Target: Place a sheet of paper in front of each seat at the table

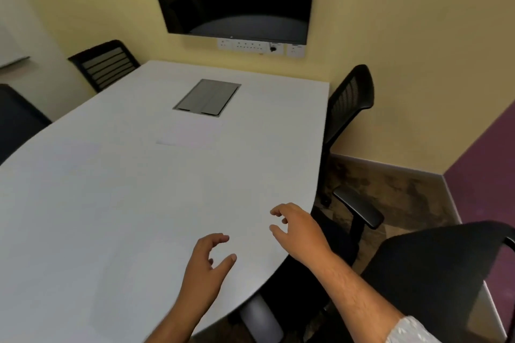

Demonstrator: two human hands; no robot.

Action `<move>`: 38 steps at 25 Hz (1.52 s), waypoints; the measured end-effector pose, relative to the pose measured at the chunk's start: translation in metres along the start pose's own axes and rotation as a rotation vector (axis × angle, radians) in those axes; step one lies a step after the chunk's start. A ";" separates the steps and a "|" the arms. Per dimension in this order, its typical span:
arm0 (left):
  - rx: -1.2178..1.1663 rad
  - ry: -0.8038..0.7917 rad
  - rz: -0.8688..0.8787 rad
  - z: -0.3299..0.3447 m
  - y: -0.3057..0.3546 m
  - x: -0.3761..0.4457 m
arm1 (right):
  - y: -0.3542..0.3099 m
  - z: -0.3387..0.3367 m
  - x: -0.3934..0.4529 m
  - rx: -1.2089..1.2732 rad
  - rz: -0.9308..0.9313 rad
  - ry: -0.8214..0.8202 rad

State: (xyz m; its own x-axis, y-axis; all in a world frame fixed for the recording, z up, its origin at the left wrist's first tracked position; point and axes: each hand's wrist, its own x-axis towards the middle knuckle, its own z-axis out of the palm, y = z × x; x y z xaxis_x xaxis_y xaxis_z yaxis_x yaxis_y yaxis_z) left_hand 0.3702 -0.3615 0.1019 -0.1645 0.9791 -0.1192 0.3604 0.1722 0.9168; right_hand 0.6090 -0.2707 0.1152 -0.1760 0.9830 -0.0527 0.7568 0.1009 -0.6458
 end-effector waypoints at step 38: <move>-0.072 0.230 -0.355 0.090 0.008 0.067 | 0.054 -0.026 0.120 0.071 -0.186 -0.270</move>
State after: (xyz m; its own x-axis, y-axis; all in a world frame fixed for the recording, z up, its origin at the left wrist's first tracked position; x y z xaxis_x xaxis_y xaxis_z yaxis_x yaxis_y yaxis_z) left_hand 0.4449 -0.2852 0.0666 -0.4699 0.8097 -0.3515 0.1812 0.4782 0.8594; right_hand 0.6455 -0.1428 0.0937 -0.4746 0.8717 -0.1222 0.6519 0.2548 -0.7142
